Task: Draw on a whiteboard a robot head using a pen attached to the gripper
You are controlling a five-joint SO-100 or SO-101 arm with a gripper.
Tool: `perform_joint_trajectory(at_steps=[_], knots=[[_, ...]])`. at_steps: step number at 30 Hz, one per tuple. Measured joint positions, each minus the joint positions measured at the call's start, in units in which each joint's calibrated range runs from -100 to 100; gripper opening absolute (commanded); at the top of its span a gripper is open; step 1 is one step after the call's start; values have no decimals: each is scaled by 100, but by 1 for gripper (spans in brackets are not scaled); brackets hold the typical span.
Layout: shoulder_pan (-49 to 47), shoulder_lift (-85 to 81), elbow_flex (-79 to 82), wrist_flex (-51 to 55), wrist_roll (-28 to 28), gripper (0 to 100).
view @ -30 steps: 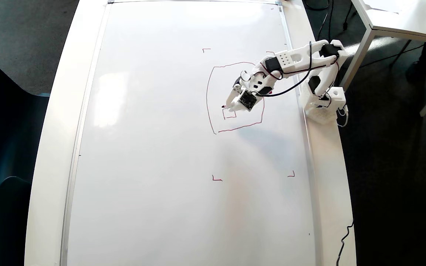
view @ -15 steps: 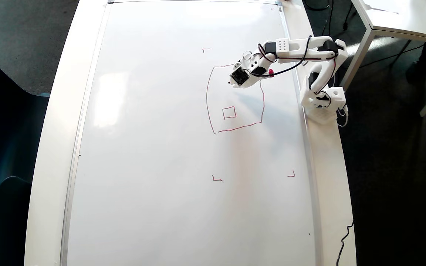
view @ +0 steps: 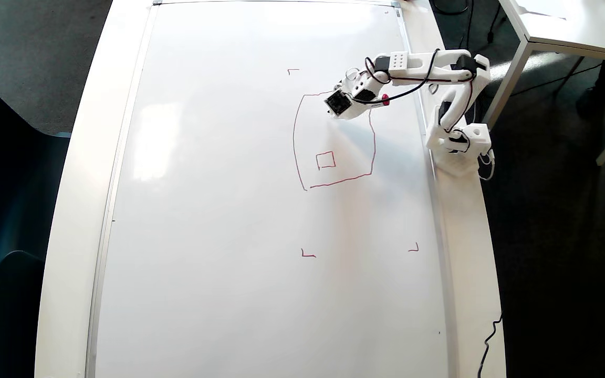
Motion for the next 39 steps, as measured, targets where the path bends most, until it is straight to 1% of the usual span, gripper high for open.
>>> perform_joint_trajectory(at_steps=[8, 11, 20, 28, 39], knots=[[-53, 127, 9, -439, 32, 1], [-241, 127, 9, -574, 63, 1], [-460, 161, 46, -718, 63, 1], [-430, 652, -164, -735, 63, 1], [-430, 686, -219, -735, 42, 1]])
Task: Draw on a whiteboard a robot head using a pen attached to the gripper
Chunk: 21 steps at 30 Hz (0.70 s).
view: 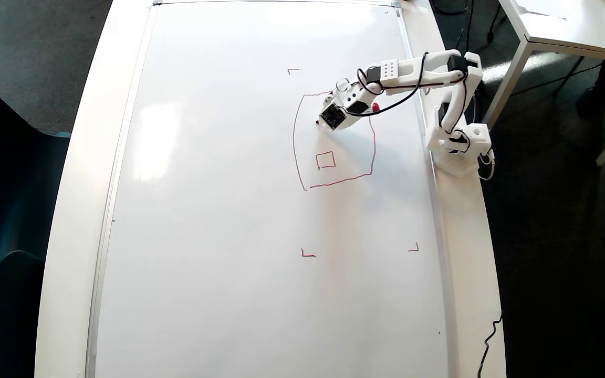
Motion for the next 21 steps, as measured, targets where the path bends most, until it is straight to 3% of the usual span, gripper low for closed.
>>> perform_joint_trajectory(at_steps=[21], knots=[[151, -898, 932, 481, -143, 1]])
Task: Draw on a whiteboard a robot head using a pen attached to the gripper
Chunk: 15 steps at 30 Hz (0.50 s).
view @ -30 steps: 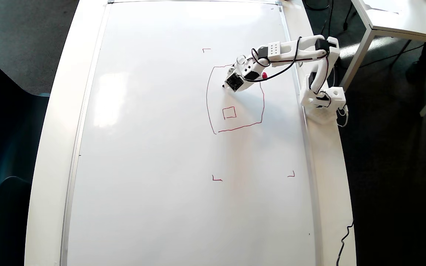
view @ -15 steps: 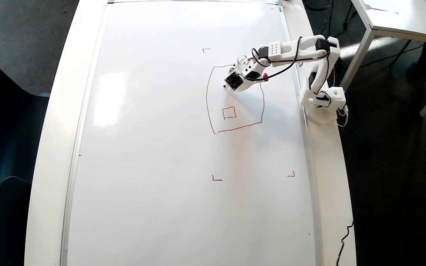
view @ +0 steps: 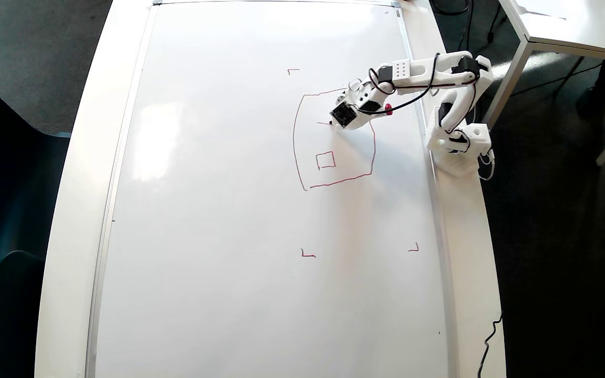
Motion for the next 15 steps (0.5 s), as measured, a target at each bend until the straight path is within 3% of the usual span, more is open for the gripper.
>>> perform_joint_trajectory(at_steps=[15], knots=[[633, -17, 0, 34, 69, 1]])
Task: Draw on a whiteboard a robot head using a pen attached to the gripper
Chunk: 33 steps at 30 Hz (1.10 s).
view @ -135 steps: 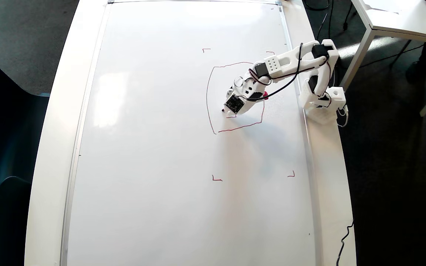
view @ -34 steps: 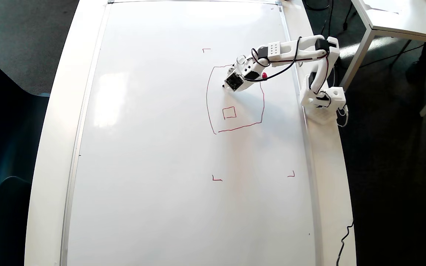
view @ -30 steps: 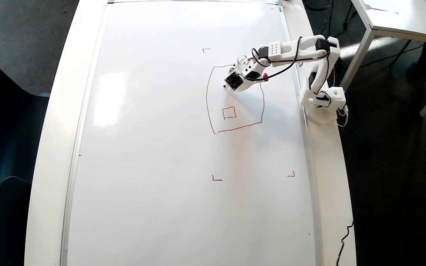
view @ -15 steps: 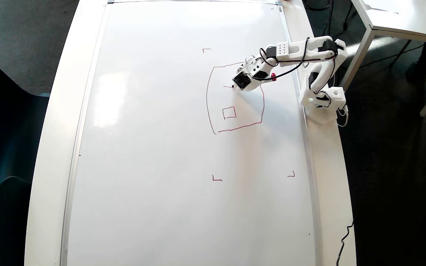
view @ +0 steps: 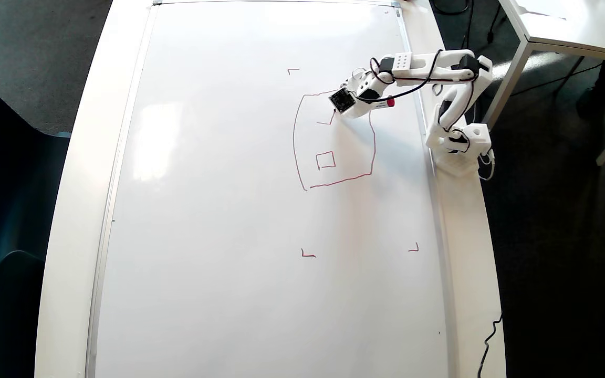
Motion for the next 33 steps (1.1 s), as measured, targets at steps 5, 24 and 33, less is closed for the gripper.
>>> perform_joint_trajectory(at_steps=[5, 24, 33], knots=[[38, 0, 9, -228, 32, 1], [-430, 1177, -1224, -524, 32, 1], [-799, 1177, -1224, -524, 32, 1]])
